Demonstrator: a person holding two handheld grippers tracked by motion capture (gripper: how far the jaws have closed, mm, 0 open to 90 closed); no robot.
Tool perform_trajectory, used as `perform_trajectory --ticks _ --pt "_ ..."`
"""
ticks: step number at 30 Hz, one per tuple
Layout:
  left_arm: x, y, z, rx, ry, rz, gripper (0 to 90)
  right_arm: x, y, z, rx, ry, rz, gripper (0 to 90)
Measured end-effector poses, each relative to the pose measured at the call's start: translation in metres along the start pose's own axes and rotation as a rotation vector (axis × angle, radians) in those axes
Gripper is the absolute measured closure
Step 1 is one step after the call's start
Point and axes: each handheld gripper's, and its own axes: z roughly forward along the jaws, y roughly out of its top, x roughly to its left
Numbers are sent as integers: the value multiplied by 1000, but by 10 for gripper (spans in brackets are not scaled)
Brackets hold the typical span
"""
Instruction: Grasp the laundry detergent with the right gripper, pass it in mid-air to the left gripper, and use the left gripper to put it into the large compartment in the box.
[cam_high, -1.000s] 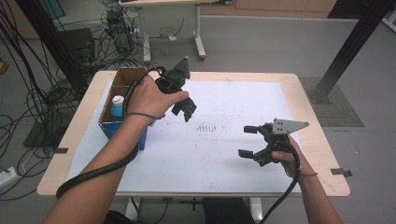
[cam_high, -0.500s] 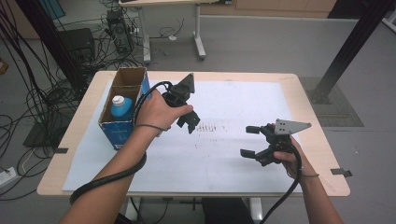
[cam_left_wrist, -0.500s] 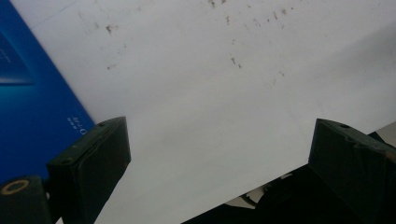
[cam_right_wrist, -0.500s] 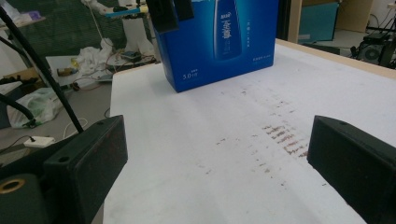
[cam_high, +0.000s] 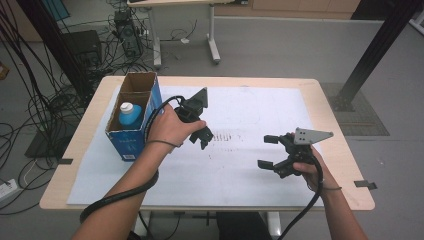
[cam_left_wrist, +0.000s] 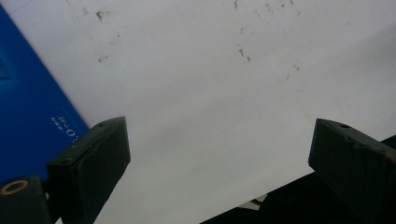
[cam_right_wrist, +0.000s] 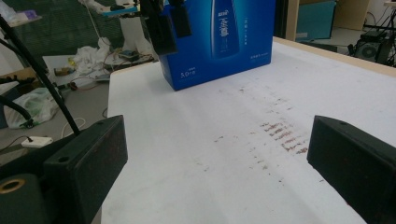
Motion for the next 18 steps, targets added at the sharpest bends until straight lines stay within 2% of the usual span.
perform_trajectory --ticks 10,18 --pt "-5 -1 15 21 -27 5 58 0 -1 -2 -1 -4 2 48" --pt "-4 -1 19 23 -39 -1 59 0 -2 -4 1 -10 6 48"
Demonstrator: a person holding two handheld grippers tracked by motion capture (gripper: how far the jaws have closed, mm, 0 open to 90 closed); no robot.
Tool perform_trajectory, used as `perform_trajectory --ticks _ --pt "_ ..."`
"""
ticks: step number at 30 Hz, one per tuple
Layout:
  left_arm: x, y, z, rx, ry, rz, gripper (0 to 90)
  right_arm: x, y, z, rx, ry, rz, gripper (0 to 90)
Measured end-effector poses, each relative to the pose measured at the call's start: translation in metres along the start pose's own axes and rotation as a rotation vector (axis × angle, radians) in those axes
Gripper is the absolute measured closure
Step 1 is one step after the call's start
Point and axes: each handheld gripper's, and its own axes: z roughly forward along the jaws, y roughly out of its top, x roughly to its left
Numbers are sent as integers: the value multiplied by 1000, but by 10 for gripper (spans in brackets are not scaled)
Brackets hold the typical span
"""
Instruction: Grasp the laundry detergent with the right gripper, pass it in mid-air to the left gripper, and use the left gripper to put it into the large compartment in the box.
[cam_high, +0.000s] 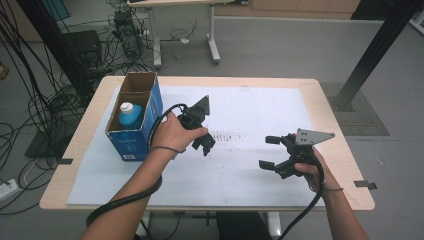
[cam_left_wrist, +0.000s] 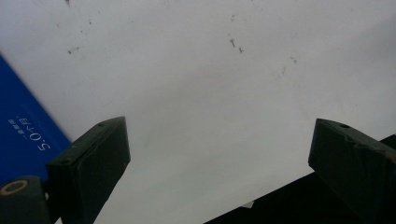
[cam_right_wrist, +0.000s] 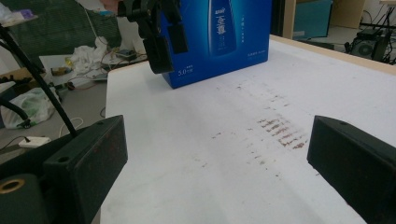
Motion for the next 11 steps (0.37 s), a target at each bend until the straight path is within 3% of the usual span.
perform_trajectory --ticks 11 --pt "-2 -2 0 1 -1 1 59 3 0 0 0 -2 -2 48"
